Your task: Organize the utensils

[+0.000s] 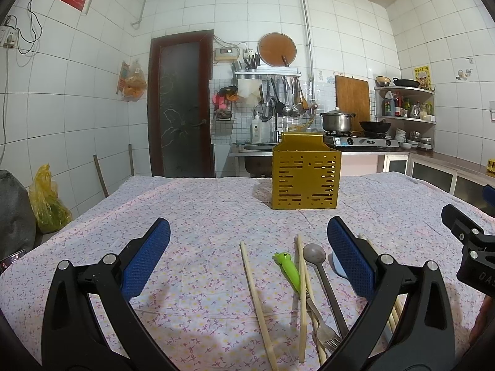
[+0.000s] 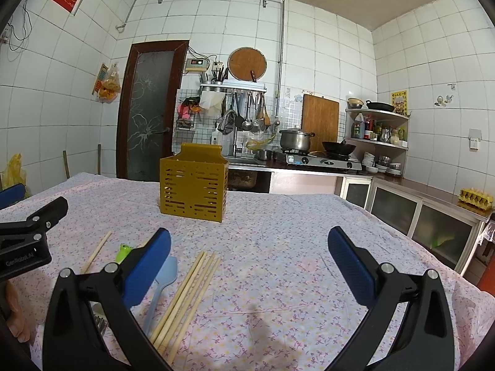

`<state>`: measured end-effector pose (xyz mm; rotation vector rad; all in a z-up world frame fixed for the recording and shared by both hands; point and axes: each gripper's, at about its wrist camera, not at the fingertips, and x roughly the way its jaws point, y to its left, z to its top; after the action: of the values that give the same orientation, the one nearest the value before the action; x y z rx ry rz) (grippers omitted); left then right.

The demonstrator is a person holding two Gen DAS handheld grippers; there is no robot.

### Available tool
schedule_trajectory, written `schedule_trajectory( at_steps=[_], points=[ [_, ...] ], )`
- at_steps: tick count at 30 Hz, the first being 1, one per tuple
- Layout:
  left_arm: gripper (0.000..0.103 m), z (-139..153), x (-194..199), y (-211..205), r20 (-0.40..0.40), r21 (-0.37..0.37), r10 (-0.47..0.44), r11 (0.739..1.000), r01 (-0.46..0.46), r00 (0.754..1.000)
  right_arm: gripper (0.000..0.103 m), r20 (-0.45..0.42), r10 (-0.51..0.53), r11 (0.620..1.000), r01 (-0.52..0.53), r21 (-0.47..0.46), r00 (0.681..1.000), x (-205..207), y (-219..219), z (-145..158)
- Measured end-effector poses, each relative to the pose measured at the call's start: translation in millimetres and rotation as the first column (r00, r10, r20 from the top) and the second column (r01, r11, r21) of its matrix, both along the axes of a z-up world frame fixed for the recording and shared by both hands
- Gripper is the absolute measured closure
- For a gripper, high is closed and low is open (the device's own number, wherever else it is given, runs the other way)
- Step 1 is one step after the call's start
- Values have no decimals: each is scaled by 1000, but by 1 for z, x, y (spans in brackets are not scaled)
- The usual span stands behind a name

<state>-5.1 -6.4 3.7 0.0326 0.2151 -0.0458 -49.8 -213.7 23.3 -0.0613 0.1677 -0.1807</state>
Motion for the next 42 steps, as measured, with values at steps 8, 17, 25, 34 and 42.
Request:
schedule_trajectory(
  at_steps=[8, 17, 25, 34, 42],
  points=[
    [5, 0, -2, -1, 2, 0, -3, 1000, 3, 1000, 4, -1, -9, 1000, 9, -1, 1000, 0, -2, -2],
    [5, 0, -2, -2, 1, 0, -3, 1000, 3, 1000, 4, 2, -11, 1000, 11, -1, 1000, 0, -1, -3],
    [5, 0, -3, -3, 2, 0, -4, 1000, 4, 1000, 4, 3, -14, 1000, 14, 0, 1000, 0, -1, -4],
    [5, 0, -2, -3, -2, 1, -10, 1000, 10, 1000, 4, -5, -18, 1000, 18, 3, 1000, 2, -1, -5],
    [5, -1, -1, -4, -15, 10, -1, 1000, 1, 1000, 4, -11, -19, 1000, 19, -2, 1000, 5, 2, -6]
  ],
)
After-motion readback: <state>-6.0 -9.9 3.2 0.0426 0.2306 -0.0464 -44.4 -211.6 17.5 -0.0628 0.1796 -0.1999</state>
